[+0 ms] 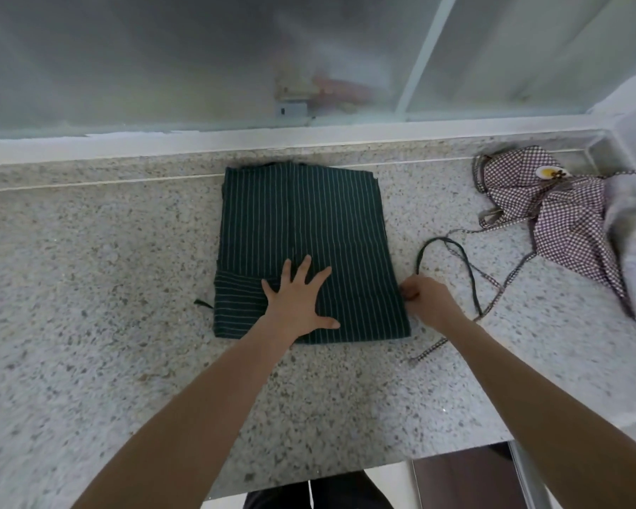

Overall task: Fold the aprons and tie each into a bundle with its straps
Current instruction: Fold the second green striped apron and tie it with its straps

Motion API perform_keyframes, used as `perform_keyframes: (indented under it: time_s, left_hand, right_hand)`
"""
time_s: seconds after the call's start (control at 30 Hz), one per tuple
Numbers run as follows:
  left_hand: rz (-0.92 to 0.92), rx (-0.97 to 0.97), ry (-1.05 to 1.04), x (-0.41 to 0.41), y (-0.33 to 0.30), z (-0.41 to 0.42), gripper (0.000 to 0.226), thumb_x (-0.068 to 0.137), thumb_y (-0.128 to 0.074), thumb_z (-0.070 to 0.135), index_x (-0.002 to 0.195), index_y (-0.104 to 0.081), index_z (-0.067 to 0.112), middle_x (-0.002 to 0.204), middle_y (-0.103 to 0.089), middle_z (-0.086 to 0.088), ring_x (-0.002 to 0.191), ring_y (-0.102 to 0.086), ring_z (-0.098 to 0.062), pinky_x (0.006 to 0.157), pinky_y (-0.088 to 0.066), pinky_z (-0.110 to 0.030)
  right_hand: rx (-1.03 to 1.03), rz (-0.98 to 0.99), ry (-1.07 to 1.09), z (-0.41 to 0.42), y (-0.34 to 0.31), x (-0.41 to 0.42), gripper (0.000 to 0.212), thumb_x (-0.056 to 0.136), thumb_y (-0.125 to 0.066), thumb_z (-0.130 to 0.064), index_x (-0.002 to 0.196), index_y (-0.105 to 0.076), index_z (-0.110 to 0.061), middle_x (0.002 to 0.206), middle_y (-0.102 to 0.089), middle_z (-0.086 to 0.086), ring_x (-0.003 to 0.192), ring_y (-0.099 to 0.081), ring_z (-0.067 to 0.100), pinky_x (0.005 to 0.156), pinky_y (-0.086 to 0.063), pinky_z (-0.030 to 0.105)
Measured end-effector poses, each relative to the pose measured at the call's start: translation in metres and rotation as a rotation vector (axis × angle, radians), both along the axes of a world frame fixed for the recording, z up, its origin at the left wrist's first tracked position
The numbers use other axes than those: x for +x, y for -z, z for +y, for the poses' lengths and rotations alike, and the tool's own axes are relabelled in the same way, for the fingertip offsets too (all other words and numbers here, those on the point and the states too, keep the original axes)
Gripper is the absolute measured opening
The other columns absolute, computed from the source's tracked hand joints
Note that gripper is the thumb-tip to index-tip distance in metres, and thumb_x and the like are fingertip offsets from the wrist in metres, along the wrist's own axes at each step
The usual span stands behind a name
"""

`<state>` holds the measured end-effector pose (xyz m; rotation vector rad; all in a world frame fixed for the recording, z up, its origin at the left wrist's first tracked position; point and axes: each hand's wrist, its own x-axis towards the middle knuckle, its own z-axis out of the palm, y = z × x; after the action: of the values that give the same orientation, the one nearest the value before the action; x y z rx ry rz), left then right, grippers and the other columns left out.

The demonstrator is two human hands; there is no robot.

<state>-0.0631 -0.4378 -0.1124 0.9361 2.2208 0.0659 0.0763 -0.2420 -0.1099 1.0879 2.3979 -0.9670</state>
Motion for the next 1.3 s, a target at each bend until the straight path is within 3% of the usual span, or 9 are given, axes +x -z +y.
perform_keyframes:
  time_s: [0.17,0.4,0.5,0.63,0.77,0.87,1.0,1.1,1.3]
  left_hand:
    - [-0.02,-0.027,-0.036,0.006,0.01,-0.002,0.105,0.071,-0.07,0.057,0.145,0.004,0.048,0.154,0.026,0.01,0.141,0.026,-0.026,0.106,-0.002,-0.07]
    - [-0.014,-0.033,-0.046,0.006,0.014,0.001,0.107,0.07,-0.071,0.058,0.144,0.005,0.05,0.153,0.027,0.01,0.141,0.026,-0.026,0.105,-0.002,-0.071]
    - [-0.011,-0.046,-0.032,0.007,0.011,0.002,0.107,0.07,-0.072,0.057,0.146,0.004,0.047,0.154,0.025,0.008,0.142,0.024,-0.028,0.105,-0.003,-0.071]
    - [0.121,0.113,0.097,0.021,-0.004,0.019,0.088,0.081,-0.067,0.041,0.149,-0.013,0.029,0.157,-0.002,-0.004,0.144,-0.004,-0.032,0.109,-0.016,-0.062]
    - [0.002,0.441,-0.01,0.054,-0.022,0.068,0.038,0.098,-0.041,0.038,0.121,-0.048,0.008,0.115,-0.048,-0.008,0.104,-0.053,-0.026,0.081,-0.047,-0.035]
    - [-0.104,0.246,-0.119,0.06,-0.014,0.089,0.046,0.097,-0.04,0.044,0.106,-0.053,0.001,0.099,-0.053,-0.013,0.087,-0.055,-0.027,0.066,-0.041,-0.032]
    - [-0.187,0.25,-0.229,0.045,-0.002,0.078,0.028,0.094,-0.053,0.023,0.072,-0.051,0.006,0.068,-0.05,-0.009,0.068,-0.053,-0.023,0.059,-0.043,-0.034]
    - [-0.301,0.345,-0.357,0.037,0.003,0.059,0.011,0.094,-0.055,0.019,0.09,-0.053,0.008,0.091,-0.062,-0.013,0.084,-0.063,-0.025,0.077,-0.05,-0.034]
    - [-0.317,0.435,-0.256,0.032,0.009,0.038,0.027,0.092,-0.052,0.003,0.101,-0.033,0.02,0.08,-0.053,-0.01,0.069,-0.053,-0.019,0.065,-0.045,-0.026]
  right_hand:
    - [-0.15,0.091,0.05,-0.004,-0.001,0.009,0.031,0.087,-0.057,-0.002,0.115,-0.067,-0.013,0.1,-0.07,0.008,0.095,-0.064,0.023,0.088,-0.052,0.035]
    - [0.026,0.057,-0.036,-0.012,0.001,0.014,0.028,0.095,-0.042,-0.007,0.105,-0.067,-0.014,0.091,-0.069,0.01,0.075,-0.061,0.021,0.06,-0.048,0.026]
    - [0.057,0.06,-0.051,-0.012,-0.001,0.014,0.024,0.096,-0.044,-0.011,0.107,-0.064,-0.014,0.095,-0.067,0.009,0.079,-0.062,0.024,0.07,-0.053,0.033]
    - [0.043,0.071,-0.018,-0.016,0.0,0.011,0.022,0.094,-0.045,-0.007,0.108,-0.062,-0.01,0.098,-0.067,0.012,0.084,-0.061,0.026,0.071,-0.05,0.032]
    - [0.055,0.102,0.032,-0.019,0.001,0.009,0.021,0.092,-0.046,-0.006,0.105,-0.062,-0.006,0.094,-0.064,0.011,0.088,-0.059,0.027,0.068,-0.039,0.026]
    - [0.027,0.117,0.085,-0.019,0.004,0.01,0.013,0.091,-0.05,-0.008,0.096,-0.061,-0.004,0.086,-0.063,0.01,0.082,-0.058,0.024,0.066,-0.041,0.027]
    - [-0.039,0.143,0.136,-0.015,0.007,0.013,0.013,0.083,-0.069,-0.02,0.088,-0.064,-0.01,0.082,-0.063,0.005,0.079,-0.059,0.019,0.069,-0.048,0.029]
    - [-0.041,0.151,0.125,-0.014,0.01,0.015,0.01,0.084,-0.068,-0.016,0.091,-0.064,-0.011,0.083,-0.063,0.002,0.081,-0.061,0.02,0.067,-0.046,0.024]
    - [-0.028,0.232,0.072,-0.018,0.014,0.018,0.025,0.084,-0.058,0.004,0.092,-0.055,-0.02,0.092,-0.061,0.0,0.088,-0.059,0.019,0.075,-0.049,0.03]
